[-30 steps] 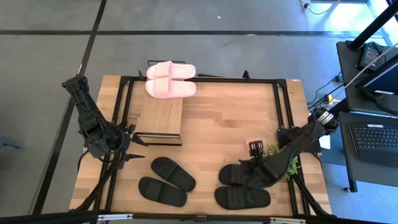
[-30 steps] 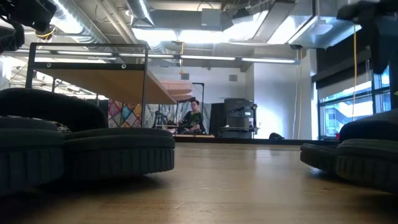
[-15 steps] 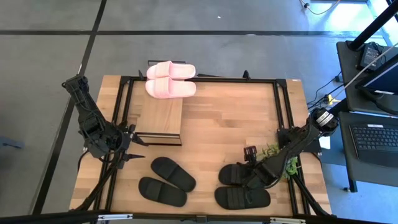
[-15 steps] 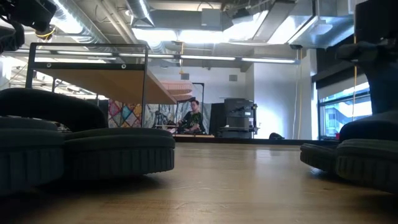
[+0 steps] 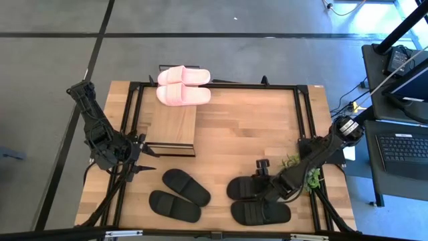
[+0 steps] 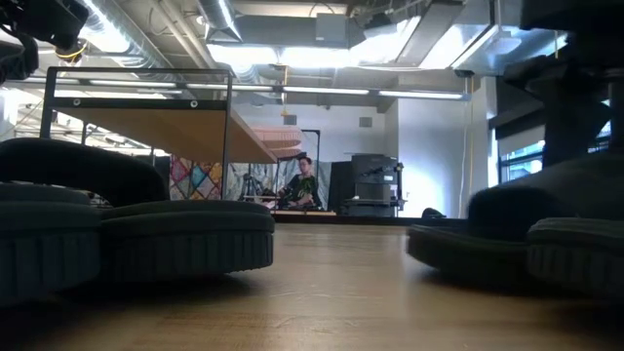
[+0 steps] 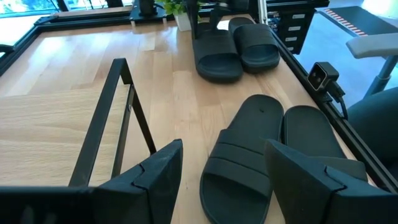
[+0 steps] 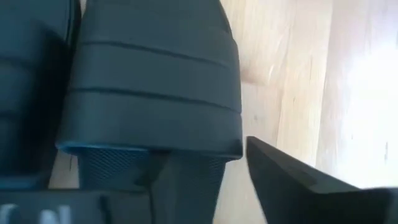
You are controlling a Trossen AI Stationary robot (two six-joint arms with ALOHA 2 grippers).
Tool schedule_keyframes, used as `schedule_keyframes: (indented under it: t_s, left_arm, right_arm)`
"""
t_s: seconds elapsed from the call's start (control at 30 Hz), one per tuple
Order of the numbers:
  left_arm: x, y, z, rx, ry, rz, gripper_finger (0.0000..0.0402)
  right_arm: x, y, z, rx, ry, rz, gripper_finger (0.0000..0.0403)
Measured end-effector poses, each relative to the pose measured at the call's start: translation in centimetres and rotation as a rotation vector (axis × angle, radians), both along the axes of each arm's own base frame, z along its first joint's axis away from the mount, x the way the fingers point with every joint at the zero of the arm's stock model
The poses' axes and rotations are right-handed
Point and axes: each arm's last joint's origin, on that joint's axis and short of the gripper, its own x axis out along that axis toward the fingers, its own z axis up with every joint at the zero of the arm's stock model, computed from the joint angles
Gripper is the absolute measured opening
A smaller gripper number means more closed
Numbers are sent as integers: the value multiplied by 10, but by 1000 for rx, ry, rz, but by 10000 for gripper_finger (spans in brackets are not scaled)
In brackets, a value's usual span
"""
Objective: Pick and place slides into the shelf
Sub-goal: Put the top right black slide under the shelf
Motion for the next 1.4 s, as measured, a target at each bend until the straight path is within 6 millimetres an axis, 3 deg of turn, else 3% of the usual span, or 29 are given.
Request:
schedule_keyframes:
  t_s: [0.3, 0.47, 0.7, 0.83, 1.1, 1.4]
  left_arm:
    - [0, 0, 0, 1, 1, 1, 217]
    - [0, 0, 0, 4, 2, 0, 217]
    - [0, 0, 0, 64, -6, -28, 217]
    - [0, 0, 0, 73, -7, -32, 217]
    - [0, 0, 0, 73, -7, -33, 217]
    - [0, 0, 0, 74, -7, -34, 217]
  right_arm:
    - [18, -1, -2, 8, -79, 71, 13]
    - [23, -5, -5, -48, -124, 18, 9]
    - [31, -21, 5, -282, -183, 15, 3]
    - [42, -43, 7, -370, -131, 51, 2]
    - [63, -104, 24, -487, -48, 108, 1]
    - [79, -184, 45, -441, -54, 214, 0]
